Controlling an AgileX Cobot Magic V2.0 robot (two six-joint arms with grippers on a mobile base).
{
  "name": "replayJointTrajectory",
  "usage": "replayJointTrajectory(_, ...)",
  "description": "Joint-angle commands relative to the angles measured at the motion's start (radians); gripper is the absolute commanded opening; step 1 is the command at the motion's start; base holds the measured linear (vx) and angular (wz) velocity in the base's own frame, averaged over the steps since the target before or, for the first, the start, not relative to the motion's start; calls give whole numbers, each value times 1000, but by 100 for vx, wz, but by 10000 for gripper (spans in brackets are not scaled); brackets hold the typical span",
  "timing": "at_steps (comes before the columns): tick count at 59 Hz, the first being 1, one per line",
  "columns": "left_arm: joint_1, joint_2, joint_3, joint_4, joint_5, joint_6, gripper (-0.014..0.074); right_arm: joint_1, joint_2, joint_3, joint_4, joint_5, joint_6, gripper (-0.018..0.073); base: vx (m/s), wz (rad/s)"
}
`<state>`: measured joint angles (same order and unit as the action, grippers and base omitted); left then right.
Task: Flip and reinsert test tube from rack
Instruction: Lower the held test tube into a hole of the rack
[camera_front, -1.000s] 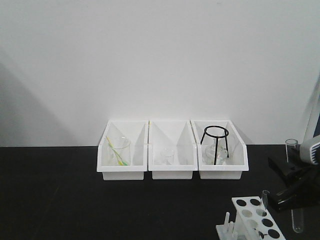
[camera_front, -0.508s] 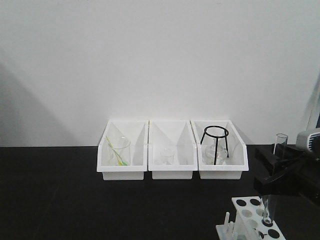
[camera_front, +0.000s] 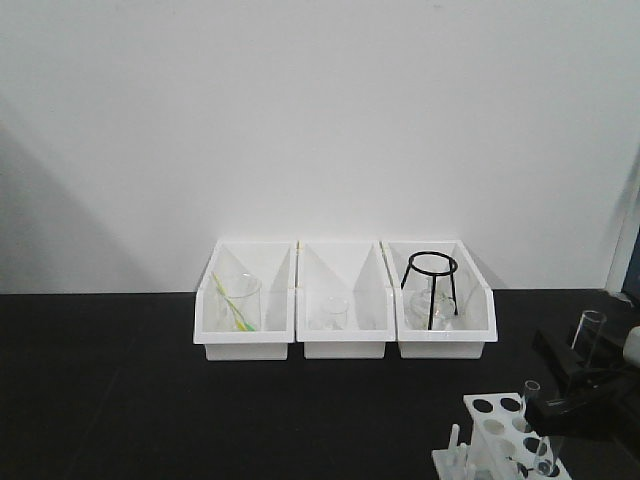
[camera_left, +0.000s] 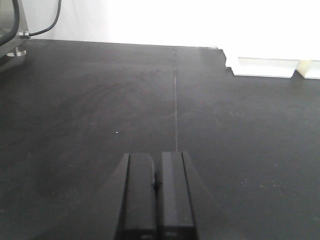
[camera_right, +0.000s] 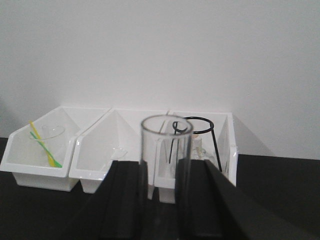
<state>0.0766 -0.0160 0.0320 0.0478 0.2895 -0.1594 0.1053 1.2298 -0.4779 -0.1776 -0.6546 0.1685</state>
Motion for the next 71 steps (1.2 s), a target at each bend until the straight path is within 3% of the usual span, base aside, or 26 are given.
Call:
replayJointTrajectory(1,-7,-11,0,-4,-87,0,-6,-6,-23,-29,18,-123,-31,-8,0,0)
replayJointTrajectory(37,-7,-11,0,-4,-87,0,-6,-3,226,-29,19,-311,-23,-8,0,0)
replayJointTrajectory(56,-7,-11,0,-4,-87,0,-6,-3,341,-29,-27,-330,-1,-3,0,0)
replayJointTrajectory(71,-7,-11,0,-4,-87,0,-6,-3,397,-26,-52,-320,49,97,0,0)
